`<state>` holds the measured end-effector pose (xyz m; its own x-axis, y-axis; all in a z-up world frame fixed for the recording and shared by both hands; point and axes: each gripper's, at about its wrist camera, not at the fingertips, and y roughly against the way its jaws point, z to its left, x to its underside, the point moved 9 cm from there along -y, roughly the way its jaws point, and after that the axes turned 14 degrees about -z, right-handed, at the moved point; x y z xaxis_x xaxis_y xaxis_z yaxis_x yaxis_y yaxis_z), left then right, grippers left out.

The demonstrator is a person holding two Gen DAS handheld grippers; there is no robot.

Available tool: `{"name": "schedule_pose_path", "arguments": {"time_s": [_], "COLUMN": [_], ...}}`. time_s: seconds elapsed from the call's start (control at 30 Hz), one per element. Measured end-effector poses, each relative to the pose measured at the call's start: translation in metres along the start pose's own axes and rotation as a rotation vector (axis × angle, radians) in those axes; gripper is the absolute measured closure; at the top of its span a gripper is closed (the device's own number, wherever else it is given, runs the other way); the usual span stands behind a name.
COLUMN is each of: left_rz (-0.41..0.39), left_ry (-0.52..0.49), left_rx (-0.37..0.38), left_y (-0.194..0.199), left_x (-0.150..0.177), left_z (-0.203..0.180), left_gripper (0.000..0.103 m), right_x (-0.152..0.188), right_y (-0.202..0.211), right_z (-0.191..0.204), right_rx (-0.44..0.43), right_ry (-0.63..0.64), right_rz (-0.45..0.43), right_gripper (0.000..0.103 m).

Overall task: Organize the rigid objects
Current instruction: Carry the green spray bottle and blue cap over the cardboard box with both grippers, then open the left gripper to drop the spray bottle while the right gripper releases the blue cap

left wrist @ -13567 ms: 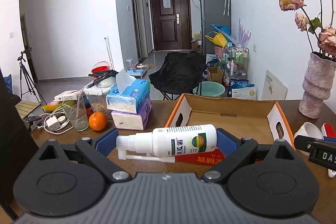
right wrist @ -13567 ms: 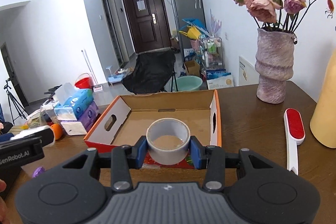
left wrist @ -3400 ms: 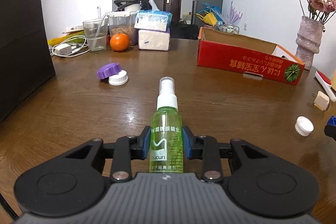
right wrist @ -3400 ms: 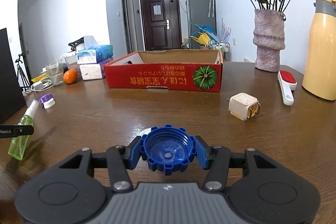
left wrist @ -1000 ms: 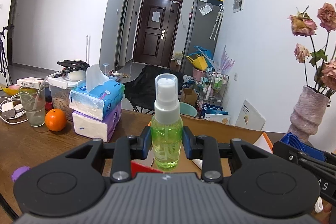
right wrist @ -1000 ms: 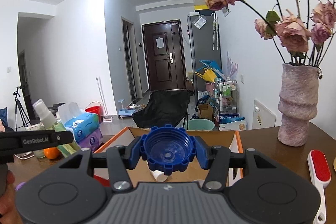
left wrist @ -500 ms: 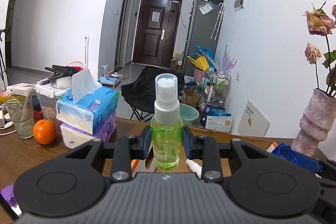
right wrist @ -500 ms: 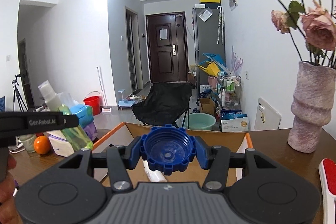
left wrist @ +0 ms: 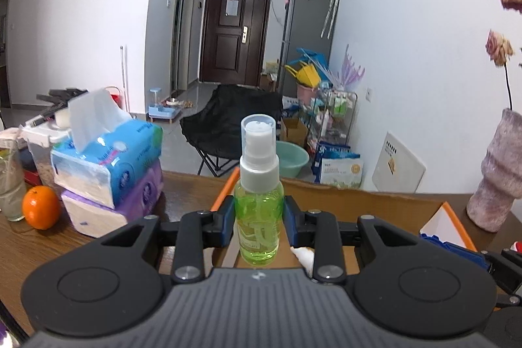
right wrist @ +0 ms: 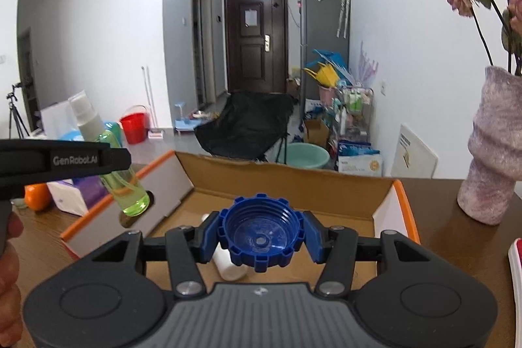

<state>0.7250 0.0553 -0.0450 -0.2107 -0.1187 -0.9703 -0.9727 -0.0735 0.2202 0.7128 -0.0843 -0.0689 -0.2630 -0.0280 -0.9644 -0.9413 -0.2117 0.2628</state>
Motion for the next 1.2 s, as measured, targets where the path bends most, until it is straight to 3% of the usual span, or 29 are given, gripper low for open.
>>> {"name": "schedule_pose_path", "arguments": {"time_s": [0.23, 0.43, 0.5, 0.53, 0.57, 0.6, 1.2], "left_rz": [-0.003, 0.067, 0.069, 0.06, 0.045, 0.019, -0.003], "left_ry": [-0.014, -0.059, -0.081, -0.093, -0.104, -0.112, -0.09], "left_rx": [0.01, 0.011, 0.017, 0.015, -0.006, -0.03, -0.06], "left_y": [-0.005, -0.011, -0.008, -0.005, -0.001, 0.004, 0.023], "left_x": [0.006, 0.019, 0.019, 0.017, 0.014, 0.011, -0.001], "left_z": [-0.001, -0.007, -0.008, -0.008, -0.006, -0.005, 0.01], "left_gripper": [0.071, 0.07, 0.05, 0.019, 0.0, 0.0, 0.0], "right_x": [0.017, 0.018, 0.019, 0.02, 0.021, 0.02, 0.007], "right_y": [-0.007, -0.011, -0.011, -0.011, -0.01, -0.009, 0.009], "right_z": [0.002, -0.003, -0.006, -0.008, -0.01, -0.012, -0.018], "right_rx": [0.031, 0.034, 0.034, 0.039, 0.05, 0.059, 0.06], "right_ry": [0.031, 0.03, 0.016, 0.011, 0.004, 0.001, -0.014], "right_rz": [0.041, 0.052, 0.077, 0.089, 0.099, 0.096, 0.053], "right_gripper": [0.051, 0.051, 0.047, 0.029, 0.015, 0.0, 0.0]}}
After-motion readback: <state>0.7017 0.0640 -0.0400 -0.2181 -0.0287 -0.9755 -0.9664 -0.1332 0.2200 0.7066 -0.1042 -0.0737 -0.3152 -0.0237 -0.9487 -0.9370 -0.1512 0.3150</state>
